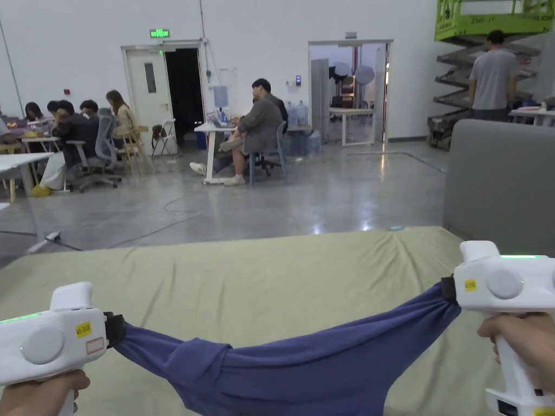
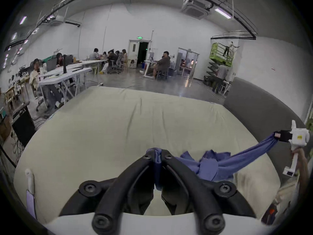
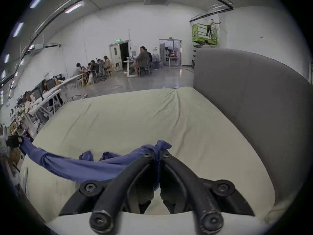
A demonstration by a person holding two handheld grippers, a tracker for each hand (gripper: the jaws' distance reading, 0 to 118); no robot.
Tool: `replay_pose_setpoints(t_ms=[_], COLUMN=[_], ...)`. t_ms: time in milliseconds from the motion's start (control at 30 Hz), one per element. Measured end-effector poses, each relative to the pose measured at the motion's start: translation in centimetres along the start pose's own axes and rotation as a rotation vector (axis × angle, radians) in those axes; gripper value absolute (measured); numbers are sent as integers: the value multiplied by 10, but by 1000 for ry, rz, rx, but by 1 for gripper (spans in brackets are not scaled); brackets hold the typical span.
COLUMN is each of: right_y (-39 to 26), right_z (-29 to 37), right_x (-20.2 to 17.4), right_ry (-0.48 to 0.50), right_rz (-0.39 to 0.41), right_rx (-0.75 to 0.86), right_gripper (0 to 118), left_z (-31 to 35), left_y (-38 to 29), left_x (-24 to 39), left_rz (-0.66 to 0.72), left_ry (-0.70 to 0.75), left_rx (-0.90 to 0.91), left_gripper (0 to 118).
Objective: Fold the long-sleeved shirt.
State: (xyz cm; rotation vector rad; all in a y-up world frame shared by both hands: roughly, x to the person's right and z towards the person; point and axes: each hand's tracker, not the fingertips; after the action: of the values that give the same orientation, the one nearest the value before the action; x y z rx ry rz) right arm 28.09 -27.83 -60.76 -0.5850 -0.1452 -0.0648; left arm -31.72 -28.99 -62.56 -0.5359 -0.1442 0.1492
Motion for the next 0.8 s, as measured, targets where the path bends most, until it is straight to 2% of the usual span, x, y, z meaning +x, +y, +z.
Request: replay_pose_setpoints(t_ms=[133,267,333,400,467,667,700,733,767,800], right_y=[-79,-175,-216,-252,-279,-323,-327,-328,-328,-326], right_z=[55,81,90,99,100,84,81,78,81,84], right_x=[9,26,31,35,38,34,33,31,29,29], right_ry=[41,57,53,51,50,14,20,12,-2,-19], right_rz=[47,54,95,89,78,145,151,166,166,172], right_rx=[-49,-188,-268,-327,-373,-481,-483,-483,-469,-454], right_gripper=[0,0,0,0,0,1,7,18,41,50], left_z=[58,103,116,125,125,128,130,130,130,132], left_y=[-69,-159,-200,-237,-270,-311,-313,-314,-312,-311], left_x=[-1,-13,-18,-23,-33,-39,-40,-41,-40,-41], left_rz=[-54,-30,-45,-57,-55,-65,-54,-40,-39,-36], left_ry=[-55,-84,-92,-84,-80,-83,-86,-95,-86,-88], left_rx=[-71,-207,-294,-356,-411,-407,-403,-400,-391,-387], left_gripper=[0,0,0,0,0,0,0,0,2,4])
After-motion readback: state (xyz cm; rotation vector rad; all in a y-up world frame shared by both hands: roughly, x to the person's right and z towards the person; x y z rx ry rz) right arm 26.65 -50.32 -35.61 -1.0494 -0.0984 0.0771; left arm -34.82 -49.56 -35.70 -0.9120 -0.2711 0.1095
